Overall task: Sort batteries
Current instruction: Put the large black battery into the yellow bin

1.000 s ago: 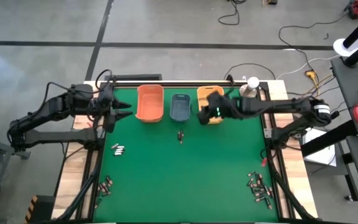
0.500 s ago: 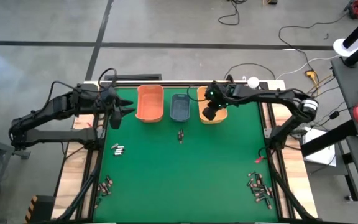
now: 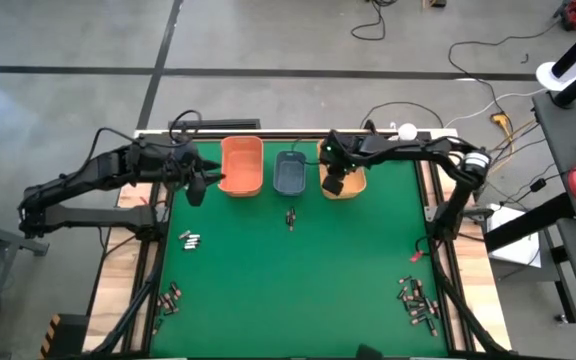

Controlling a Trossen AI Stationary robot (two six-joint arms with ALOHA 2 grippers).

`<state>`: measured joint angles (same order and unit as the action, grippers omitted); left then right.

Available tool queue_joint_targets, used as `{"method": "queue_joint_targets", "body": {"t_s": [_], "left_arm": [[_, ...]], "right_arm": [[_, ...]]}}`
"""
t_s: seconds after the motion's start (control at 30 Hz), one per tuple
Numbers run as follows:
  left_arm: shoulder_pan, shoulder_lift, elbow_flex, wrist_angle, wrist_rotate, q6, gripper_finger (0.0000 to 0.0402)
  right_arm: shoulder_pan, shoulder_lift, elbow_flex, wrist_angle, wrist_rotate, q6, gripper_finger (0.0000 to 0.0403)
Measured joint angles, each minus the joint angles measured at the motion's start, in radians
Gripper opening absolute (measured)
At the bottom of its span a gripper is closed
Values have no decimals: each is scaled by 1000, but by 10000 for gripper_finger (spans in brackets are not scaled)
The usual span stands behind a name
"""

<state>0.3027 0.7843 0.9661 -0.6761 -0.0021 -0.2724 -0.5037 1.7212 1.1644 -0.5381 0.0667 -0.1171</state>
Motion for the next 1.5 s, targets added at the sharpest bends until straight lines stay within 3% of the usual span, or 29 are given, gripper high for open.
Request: {"method": "queue_joint_targets", "body": {"t_s": [0.27,0.5,0.87,1.13,1.5], "left_arm": [[0,19,0,0,0,-25,155],[0,15,0,0,1,-43,155],[0,1,0,-4,1,-47,155],[0,-2,0,-6,1,-44,155],[0,-19,0,-6,1,-40,155]], "right_arm": [[-46,106,141,-182,-50,-117,50],[-62,176,191,-189,-50,-139,50],[-71,218,193,-189,-48,-82,51],[-71,221,189,-190,-49,-81,75],[-71,219,189,-190,-45,-44,64]]}}
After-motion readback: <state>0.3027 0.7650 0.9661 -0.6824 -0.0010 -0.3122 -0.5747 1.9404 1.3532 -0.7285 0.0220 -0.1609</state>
